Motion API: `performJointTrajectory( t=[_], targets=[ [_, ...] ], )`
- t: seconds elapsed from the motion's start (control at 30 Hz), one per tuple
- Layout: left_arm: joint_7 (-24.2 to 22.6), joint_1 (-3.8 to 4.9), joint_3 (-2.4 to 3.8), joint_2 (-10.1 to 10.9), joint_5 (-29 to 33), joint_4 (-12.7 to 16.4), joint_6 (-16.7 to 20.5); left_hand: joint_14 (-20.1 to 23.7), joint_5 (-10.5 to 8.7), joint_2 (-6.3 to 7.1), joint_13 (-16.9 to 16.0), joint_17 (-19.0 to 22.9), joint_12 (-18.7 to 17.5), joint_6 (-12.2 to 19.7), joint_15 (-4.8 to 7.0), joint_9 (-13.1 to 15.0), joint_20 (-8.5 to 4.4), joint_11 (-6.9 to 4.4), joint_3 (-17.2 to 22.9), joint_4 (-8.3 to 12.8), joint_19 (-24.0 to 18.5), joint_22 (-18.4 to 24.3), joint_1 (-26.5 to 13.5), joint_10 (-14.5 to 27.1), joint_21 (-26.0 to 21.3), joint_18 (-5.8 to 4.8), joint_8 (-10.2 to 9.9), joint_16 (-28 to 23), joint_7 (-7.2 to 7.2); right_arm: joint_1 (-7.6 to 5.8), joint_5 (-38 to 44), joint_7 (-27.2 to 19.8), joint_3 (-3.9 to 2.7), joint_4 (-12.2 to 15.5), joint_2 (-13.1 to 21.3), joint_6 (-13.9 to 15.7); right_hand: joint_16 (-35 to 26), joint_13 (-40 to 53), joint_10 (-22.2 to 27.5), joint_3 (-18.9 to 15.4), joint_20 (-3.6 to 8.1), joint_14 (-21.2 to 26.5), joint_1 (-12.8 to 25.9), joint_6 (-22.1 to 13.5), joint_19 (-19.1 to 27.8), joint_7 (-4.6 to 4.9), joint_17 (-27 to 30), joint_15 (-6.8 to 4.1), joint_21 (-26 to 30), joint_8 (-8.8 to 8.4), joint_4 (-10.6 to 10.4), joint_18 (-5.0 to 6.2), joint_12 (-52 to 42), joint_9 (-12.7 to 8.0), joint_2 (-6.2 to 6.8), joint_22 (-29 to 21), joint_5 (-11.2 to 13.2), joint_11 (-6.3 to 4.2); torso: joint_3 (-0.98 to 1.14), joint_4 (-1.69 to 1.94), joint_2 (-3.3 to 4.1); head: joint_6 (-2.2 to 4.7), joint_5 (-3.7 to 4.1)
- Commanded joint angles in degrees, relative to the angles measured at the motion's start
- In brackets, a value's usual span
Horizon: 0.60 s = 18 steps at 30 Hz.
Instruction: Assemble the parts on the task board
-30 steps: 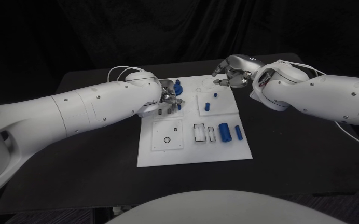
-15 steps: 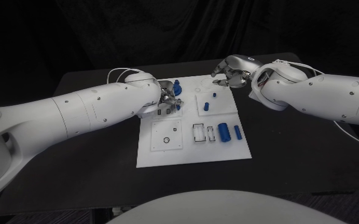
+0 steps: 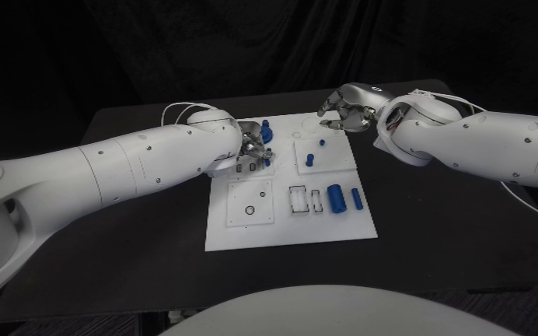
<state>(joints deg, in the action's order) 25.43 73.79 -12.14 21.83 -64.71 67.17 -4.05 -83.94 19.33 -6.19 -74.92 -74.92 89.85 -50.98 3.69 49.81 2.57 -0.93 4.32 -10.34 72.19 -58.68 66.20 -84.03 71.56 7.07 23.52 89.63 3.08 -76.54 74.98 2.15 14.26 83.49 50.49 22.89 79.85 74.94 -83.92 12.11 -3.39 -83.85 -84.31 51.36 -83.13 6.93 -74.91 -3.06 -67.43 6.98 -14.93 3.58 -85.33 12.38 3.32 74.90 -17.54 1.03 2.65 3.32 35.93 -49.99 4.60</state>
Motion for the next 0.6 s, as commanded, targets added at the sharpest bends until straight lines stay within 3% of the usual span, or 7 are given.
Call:
performJointTrajectory(
  t=[0.03, 0.6],
  targets=[
    [-1.3, -0.11, 0.06, 0.0, 0.1, 0.1, 0.0, -5.5, 0.68, 0.63, -15.1, -13.8, 0.2, 0.0, 0.43, 0.2, -0.24, -0.31, 1.0, 0.2, -0.1, 0.0, 0.0, -6.0, -0.3, -0.08, -0.4, -0.2, -0.3, 0.16, 0.1, 1.2, -0.04, -0.1, -0.1, -0.8, -0.3, 6.6, 0.2, 0.3, -0.1, -3.2, -0.7, 0.4, 0.6, -0.08, -3.1, 0.44, 0.6, -0.31, 0.1, 1.04, 0.4, -0.1, 0.12, 8.9, -0.5, 0.4, 0.0, 0.03, -0.01, -0.01, 0.01],
    [-1.3, -0.14, 0.06, 1.4, 0.1, 2.0, 0.6, -5.4, 2.26, 1.76, -15.1, -13.7, 0.2, -0.3, 0.51, 1.3, -0.32, -0.39, 4.0, 1.7, 0.0, -0.3, -0.3, -6.0, -0.6, -0.1, -1.3, -0.2, -0.35, 0.25, 0.1, 1.9, -0.04, -0.2, 0.1, -1.5, -1.1, 6.1, 0.6, 0.6, -0.14, -2.9, -1.0, 0.4, 0.9, -0.01, -2.3, 0.47, 1.6, -0.59, 0.3, 1.22, 0.8, -0.2, 0.11, 8.7, -0.8, 0.43, -0.01, 0.07, -0.04, -0.01, -0.33]
  ],
)
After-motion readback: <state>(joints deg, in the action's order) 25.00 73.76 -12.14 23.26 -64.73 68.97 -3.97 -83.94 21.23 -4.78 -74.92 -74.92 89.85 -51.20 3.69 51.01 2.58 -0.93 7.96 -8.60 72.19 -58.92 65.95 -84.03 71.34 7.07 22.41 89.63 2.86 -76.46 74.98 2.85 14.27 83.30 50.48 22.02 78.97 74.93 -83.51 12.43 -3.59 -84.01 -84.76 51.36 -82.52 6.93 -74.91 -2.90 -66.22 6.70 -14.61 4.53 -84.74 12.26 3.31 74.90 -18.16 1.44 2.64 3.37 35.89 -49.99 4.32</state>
